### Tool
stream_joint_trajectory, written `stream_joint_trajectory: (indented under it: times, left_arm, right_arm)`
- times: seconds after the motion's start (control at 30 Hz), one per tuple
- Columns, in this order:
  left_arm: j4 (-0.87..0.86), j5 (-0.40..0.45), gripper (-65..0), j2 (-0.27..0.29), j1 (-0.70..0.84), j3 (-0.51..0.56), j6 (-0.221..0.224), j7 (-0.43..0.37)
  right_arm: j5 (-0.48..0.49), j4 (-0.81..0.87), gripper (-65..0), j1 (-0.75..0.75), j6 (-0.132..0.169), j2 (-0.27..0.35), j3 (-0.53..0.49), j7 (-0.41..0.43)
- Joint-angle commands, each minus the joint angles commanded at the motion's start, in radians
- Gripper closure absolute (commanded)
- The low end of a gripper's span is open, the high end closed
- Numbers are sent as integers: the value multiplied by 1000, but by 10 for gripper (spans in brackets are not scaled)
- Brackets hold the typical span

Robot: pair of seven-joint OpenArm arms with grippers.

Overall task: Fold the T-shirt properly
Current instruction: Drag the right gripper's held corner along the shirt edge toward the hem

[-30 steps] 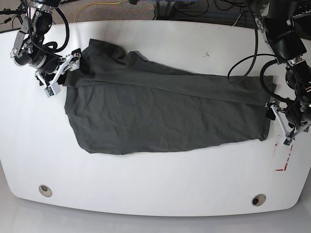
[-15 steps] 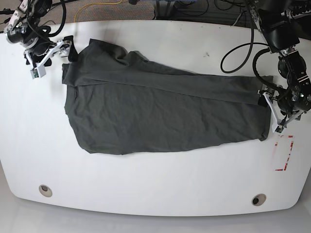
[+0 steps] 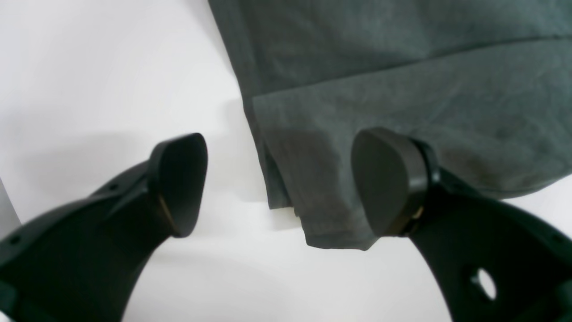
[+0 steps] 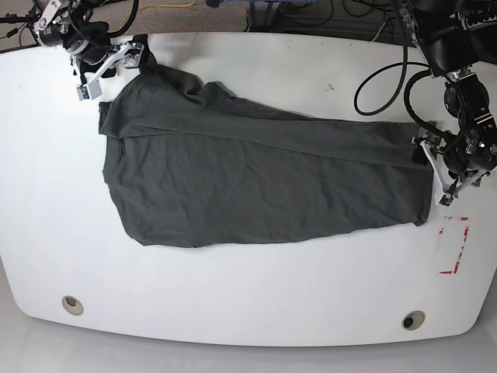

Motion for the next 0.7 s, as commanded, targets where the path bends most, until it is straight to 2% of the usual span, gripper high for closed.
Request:
stream_joint_trajectory:
  times: [0.13,0.3,0.37,0.5,0.53,0.57,0.6,0.7]
  left_arm:
    - [3,0,-506,0,5,0,0,0]
    - [3,0,-506,0,5,0,0,0]
    - [3,0,-506,0,5,0,0,0]
    - [3,0,-506,0,5,0,0,0]
    - [3,0,-506,-2,5,0,0,0]
    - [3,0,-506,-2,5,0,0,0]
    - [3,0,-506,-2,5,-2,0,0]
    - [3,0,-506,-2,5,-2,0,0]
  right_arm:
    - [2,-72,-650,6,0,0,-34,21]
    - [3,-83,-650,6,0,-6,-86,48]
    - [5,-72,-607,3,0,-9,-103,46]
    - [5,-44,-412,0,0,-37,-110,43]
    - [5,-34,-335,-8,0,-44,-109,43]
    - [5,-31,-312,-11,0,-44,-109,43]
    - [5,-23,-243,-15,0,-49,-109,43]
    - [5,-15,-113,-18,0,-51,-109,43]
